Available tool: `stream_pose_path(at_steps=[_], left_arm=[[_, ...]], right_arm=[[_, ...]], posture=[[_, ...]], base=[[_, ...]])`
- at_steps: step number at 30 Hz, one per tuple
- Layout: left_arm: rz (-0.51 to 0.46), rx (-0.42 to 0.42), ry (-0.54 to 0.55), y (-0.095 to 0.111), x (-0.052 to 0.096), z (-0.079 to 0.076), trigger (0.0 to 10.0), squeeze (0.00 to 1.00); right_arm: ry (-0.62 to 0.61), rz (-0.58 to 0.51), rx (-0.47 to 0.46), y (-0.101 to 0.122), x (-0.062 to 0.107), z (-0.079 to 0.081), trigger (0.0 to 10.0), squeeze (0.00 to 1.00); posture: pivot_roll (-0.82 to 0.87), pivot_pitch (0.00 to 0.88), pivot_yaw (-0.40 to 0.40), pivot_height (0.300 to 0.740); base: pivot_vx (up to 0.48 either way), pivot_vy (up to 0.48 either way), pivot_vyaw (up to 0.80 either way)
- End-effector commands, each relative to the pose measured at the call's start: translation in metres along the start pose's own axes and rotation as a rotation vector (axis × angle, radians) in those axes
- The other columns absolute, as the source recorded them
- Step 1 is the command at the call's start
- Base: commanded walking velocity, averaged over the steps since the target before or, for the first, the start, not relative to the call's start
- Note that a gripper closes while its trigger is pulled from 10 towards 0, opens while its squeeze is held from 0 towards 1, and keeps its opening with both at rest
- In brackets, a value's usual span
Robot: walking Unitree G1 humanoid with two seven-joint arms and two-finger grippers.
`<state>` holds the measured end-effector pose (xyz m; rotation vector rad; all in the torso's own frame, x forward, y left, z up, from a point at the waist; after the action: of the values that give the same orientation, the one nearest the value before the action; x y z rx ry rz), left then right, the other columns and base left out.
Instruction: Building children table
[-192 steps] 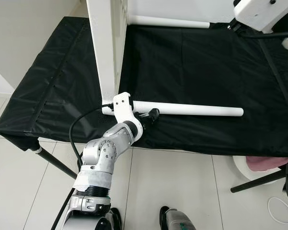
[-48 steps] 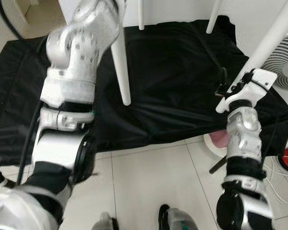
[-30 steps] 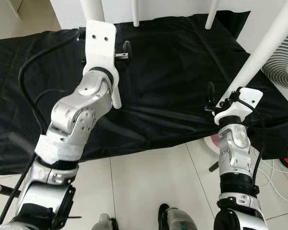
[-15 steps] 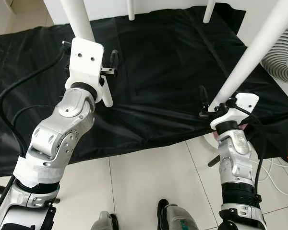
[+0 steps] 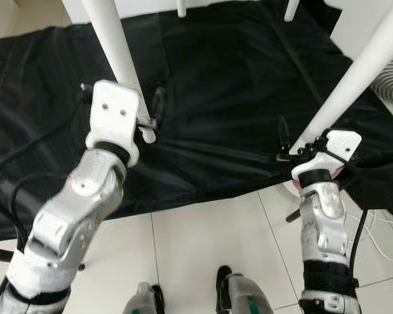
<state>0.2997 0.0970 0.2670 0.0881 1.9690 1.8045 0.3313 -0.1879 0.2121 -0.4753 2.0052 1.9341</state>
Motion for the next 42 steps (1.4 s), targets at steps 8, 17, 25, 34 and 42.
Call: stream_pose_path(at_steps=[8,17,25,34,42], left_arm=[[0.011,-0.051,-0.032,-0.006,0.015,-0.005,10.0,0.00],[0.113,-0.025,-0.139,-0.030,0.041,-0.018,10.0,0.00],[0.202,-0.046,-0.174,-0.056,0.057,-0.020,10.0,0.00],[0.280,-0.046,-0.255,-0.080,0.083,-0.027,10.0,0.00],[0.320,-0.033,-0.328,-0.094,0.103,-0.025,10.0,0.00]], right_arm=[[-0.106,-0.003,0.025,0.002,0.010,0.002,10.0,0.00],[-0.266,0.028,0.081,0.000,0.031,-0.004,10.0,0.00],[-0.315,0.032,0.100,0.003,0.040,-0.007,10.0,0.00],[-0.067,0.080,0.170,-0.010,0.068,0.021,10.0,0.00],[0.368,0.181,0.152,-0.042,0.098,0.058,10.0,0.00]], posture=[[-0.02,0.240,0.065,0.740],[-0.02,0.238,0.075,0.740],[-0.03,0.233,0.086,0.740],[-0.03,0.212,0.084,0.740],[-0.02,0.183,0.074,0.740]], base=[[0.000,0.000,0.00],[0.000,0.000,0.00],[0.000,0.000,0.00],[0.000,0.000,0.00],[0.000,0.000,0.00]])
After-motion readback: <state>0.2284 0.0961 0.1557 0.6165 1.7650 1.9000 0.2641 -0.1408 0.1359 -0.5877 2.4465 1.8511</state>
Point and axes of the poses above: a point about 5 cm out from each wrist's last joint towards the gripper, its own x axis pointing back from the gripper into the wrist, its own y axis along the axis of the wrist's last joint, z = x × y, the point moved 4 cm from there along -x, pointing out of the wrist towards the gripper, and after that the axes turned 4 degrees about x, right-handed, at the moved point
